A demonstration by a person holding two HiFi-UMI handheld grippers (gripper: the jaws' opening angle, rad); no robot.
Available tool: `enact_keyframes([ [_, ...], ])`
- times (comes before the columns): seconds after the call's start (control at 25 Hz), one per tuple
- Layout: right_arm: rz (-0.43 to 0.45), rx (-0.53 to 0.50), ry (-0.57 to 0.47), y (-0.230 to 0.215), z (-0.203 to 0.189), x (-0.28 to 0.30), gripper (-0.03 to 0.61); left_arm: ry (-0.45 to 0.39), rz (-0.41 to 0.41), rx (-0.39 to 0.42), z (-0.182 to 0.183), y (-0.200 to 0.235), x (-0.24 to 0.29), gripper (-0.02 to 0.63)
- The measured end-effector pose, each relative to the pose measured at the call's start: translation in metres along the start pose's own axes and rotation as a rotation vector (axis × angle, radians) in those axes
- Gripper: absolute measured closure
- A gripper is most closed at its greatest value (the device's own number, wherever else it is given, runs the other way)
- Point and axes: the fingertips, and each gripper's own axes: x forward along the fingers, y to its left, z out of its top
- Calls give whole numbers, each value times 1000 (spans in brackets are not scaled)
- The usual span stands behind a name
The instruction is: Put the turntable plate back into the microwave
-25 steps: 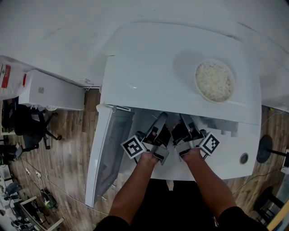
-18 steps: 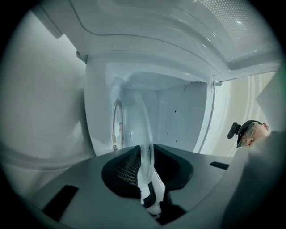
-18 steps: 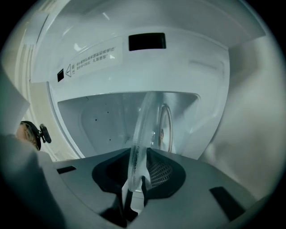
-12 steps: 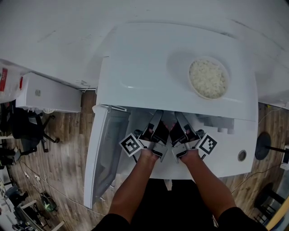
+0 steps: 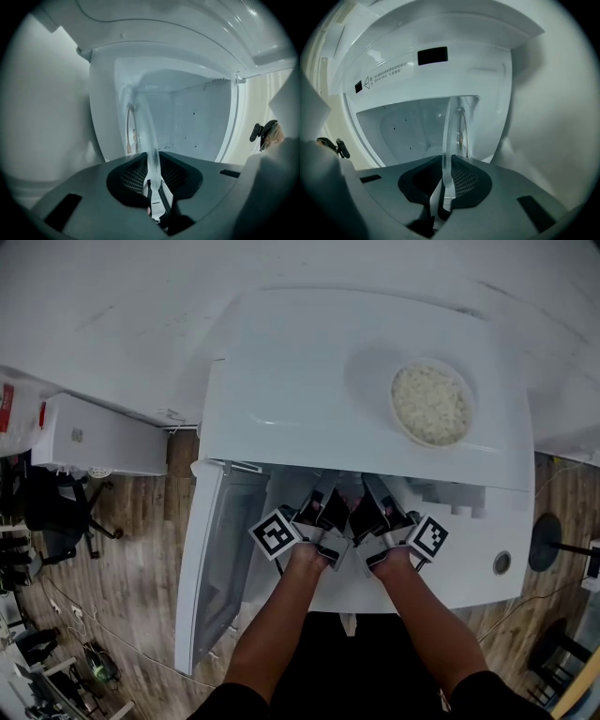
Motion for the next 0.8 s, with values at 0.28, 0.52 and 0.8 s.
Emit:
enact_keyframes([
  [0.28,0,25,-47,-3,0,8,508,-52,64,-11,6,1,-21,526],
  [0.52,-57,-37,-47,-6,-5,9,514,-70,68,37,11,4,-27,572],
  [0.8,-128,-190,5,-5,-6,-10,518,-74,78,35,14,9,-18,578],
])
